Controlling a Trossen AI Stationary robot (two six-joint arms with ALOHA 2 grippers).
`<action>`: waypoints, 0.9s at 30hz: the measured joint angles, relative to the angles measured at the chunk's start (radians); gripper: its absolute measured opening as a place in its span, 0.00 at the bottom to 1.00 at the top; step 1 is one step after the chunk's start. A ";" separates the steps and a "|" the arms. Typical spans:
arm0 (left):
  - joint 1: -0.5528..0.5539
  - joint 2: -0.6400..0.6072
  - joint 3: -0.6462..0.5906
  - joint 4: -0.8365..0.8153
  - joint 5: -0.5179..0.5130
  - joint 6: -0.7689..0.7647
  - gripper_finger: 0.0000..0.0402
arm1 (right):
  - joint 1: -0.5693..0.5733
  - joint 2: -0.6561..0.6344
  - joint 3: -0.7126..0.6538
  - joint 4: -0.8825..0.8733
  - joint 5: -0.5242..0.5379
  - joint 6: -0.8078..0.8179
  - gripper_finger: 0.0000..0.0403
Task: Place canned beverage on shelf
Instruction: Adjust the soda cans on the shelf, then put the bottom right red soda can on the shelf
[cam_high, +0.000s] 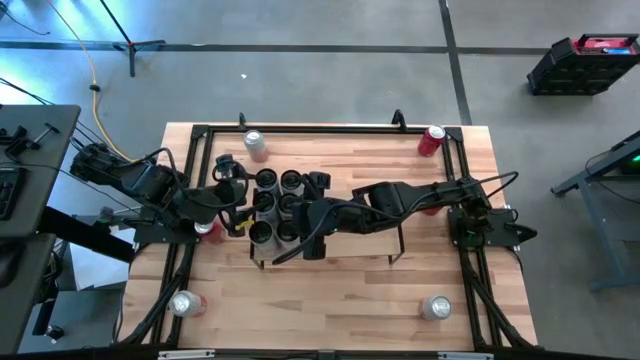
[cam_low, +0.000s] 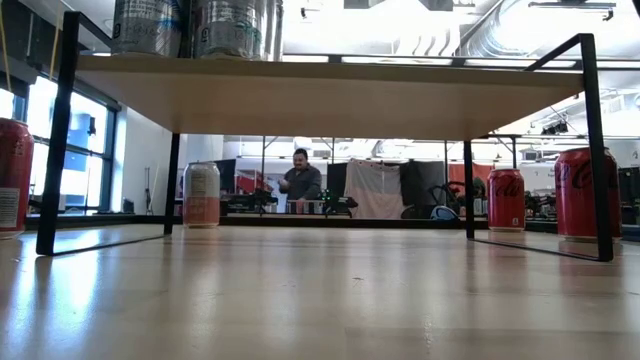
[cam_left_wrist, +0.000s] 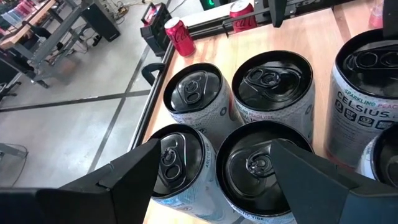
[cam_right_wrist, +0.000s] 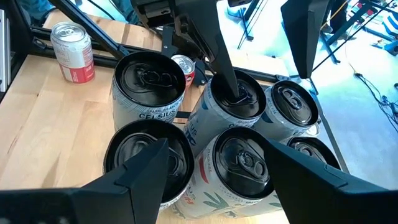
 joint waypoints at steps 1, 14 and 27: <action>0.000 -0.001 0.000 -0.001 0.002 0.000 0.73 | 0.000 0.000 0.000 0.000 0.000 0.000 0.62; 0.000 -0.008 0.035 0.000 0.008 0.019 0.73 | 0.000 0.000 0.000 0.000 0.000 0.000 0.62; 0.000 -0.008 0.045 -0.007 0.003 0.018 0.73 | 0.002 -0.053 0.001 -0.036 0.045 -0.005 0.62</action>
